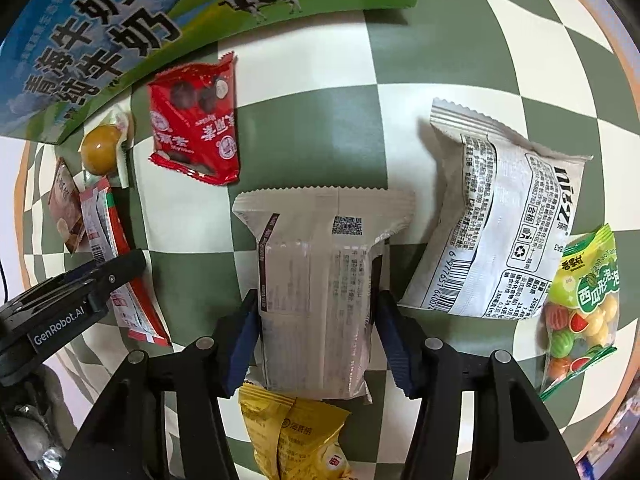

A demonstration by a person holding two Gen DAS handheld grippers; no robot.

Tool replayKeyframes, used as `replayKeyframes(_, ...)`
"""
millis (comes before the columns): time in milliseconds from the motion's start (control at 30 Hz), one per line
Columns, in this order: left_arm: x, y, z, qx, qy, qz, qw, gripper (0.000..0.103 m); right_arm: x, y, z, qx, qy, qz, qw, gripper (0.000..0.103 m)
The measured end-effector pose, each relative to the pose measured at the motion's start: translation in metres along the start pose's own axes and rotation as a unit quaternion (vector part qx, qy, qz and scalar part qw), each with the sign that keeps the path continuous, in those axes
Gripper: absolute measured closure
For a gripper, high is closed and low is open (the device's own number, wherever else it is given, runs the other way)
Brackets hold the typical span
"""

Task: Organize snacks
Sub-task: 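Carry both packets into the box and open both grippers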

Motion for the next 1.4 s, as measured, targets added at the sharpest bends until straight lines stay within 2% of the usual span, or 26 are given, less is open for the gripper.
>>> replayKeyframes(333,-0.015,0.049,0.007,-0.031,-0.023,0.006,0.9992,0.059,-0.002,0.053,0.004,0.045,0.003,0.037,0.998,0.046)
replayKeyframes(533,-0.008,0.106,0.009,-0.067,-0.033,0.039,0.9964,0.059,0.002,0.101,0.000,0.086,0.009,0.055,0.995,0.046)
replayKeyframes(733,0.027,0.171,0.009,-0.111,-0.033,0.090,0.9892,0.059,0.017,0.159,-0.013,0.131,0.012,0.085,0.988,0.046)
replayKeyframes(933,0.092,0.219,0.018,-0.134,-0.040,0.138,0.9804,0.059,0.075,0.215,-0.034,0.170,0.009,0.142,0.975,0.046)
replayKeyframes(1067,0.151,0.220,0.028,-0.107,-0.059,0.159,0.9797,0.059,0.127,0.231,-0.047,0.155,0.026,0.178,0.971,0.046)
replayKeyframes(1167,0.190,0.200,0.031,-0.092,-0.065,0.143,0.9834,0.059,0.167,0.223,-0.059,0.133,0.042,0.179,0.974,0.046)
replayKeyframes(1300,0.227,0.148,0.031,-0.073,-0.065,0.083,0.9917,0.059,0.206,0.191,-0.063,0.101,0.050,0.142,0.984,0.046)
replayKeyframes(1400,0.233,0.113,0.032,-0.070,-0.063,0.032,0.9950,0.059,0.225,0.161,-0.065,0.073,0.054,0.101,0.991,0.046)
Point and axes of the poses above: each gripper's, at about its wrist camera, not at the fingertips, and y roughly against the way its jaws point, z to its right, x to its top, the point moved 3 cm from there along -y, roughly the way its jaws point, and after that the axes turned 11 degrees about z, right-handed, at the moved point
